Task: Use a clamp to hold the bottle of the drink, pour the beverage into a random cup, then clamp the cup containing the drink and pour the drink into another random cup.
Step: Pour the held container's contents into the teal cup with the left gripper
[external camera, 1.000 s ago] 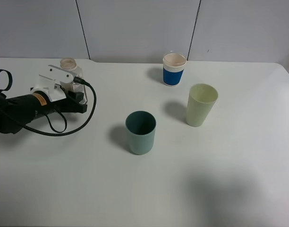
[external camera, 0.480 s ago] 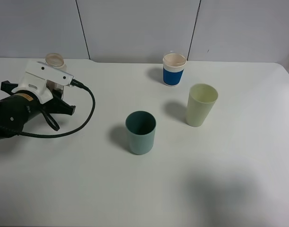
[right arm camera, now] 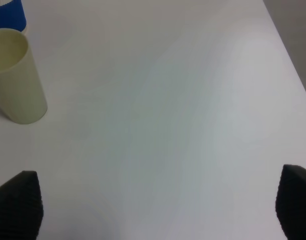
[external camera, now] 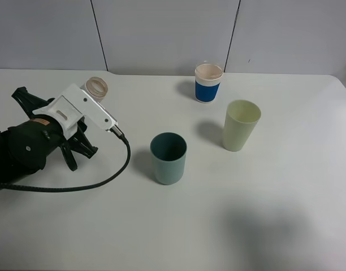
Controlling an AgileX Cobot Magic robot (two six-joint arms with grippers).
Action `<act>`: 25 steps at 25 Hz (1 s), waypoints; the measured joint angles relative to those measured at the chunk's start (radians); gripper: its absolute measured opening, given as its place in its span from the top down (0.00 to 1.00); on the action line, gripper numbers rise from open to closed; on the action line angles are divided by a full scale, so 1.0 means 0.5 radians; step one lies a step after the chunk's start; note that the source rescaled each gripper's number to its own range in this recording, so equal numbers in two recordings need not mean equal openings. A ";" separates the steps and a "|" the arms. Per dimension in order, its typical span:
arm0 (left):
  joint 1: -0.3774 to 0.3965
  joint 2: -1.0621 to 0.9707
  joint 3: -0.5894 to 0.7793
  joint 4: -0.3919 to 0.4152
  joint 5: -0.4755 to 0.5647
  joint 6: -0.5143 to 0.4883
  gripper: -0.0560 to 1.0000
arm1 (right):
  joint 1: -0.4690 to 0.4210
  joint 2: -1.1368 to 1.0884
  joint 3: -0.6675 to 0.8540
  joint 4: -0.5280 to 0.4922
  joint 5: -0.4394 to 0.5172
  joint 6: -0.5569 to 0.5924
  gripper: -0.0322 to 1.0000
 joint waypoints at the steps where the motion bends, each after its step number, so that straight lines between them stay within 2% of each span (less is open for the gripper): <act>1: -0.053 -0.005 0.000 -0.051 -0.013 0.058 0.88 | 0.000 0.000 0.000 0.000 0.000 0.000 0.23; 3: -0.145 -0.006 0.000 -0.129 -0.042 0.193 0.88 | 0.000 0.000 0.000 0.000 0.000 0.000 0.23; 4: -0.145 -0.006 0.000 -0.129 -0.042 0.193 0.88 | 0.000 0.000 0.000 0.000 0.000 0.000 0.23; 12: -0.377 -0.006 -0.064 -0.399 -0.063 0.655 0.88 | 0.000 0.000 0.000 0.000 0.000 0.000 0.23; 25: -0.493 -0.006 -0.272 -0.566 -0.132 1.358 0.88 | 0.000 0.000 0.000 0.000 0.000 0.000 0.23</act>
